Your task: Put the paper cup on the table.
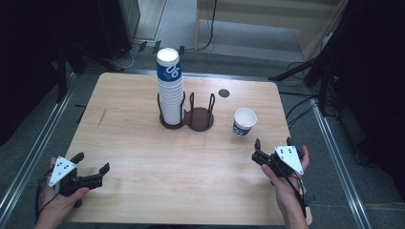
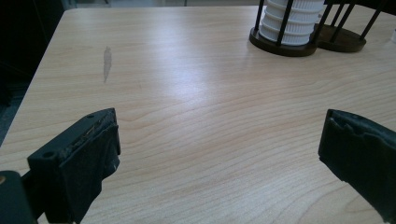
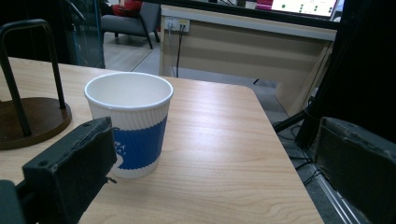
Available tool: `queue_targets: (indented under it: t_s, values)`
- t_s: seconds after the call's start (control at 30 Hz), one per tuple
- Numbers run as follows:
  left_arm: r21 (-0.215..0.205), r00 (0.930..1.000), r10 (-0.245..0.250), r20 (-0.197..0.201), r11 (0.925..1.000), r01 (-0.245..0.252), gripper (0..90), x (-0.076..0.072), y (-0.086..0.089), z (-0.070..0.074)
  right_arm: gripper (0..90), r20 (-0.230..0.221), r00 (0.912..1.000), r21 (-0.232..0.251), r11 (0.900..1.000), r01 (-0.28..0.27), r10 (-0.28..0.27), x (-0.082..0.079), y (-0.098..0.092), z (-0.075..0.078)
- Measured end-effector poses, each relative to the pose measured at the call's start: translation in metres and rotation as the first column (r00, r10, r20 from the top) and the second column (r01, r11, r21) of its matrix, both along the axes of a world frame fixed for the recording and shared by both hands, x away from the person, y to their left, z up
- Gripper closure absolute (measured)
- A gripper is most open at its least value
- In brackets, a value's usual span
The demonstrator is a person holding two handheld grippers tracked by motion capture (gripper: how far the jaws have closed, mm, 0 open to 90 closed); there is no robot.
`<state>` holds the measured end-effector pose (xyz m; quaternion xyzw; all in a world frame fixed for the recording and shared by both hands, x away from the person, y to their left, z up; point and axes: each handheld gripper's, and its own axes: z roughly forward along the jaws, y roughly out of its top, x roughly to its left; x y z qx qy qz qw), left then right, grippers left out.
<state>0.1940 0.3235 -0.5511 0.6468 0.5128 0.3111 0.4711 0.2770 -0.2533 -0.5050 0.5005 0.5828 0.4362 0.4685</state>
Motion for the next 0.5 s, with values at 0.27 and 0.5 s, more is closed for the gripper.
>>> queue_targets:
  t_s: [0.27,0.5]
  values:
    - [-0.001,1.0,0.001,-0.001,1.0,-0.001,0.0,0.0,0.0,0.0,0.0,-0.006,1.0,-0.004,1.0,-0.006,0.006,-0.007,-0.008,-0.003]
    - [-0.003,1.0,0.002,-0.001,1.0,-0.002,0.0,0.0,0.0,0.0,0.0,-0.012,0.9999,0.0,1.0,-0.012,0.012,-0.014,-0.016,-0.007]
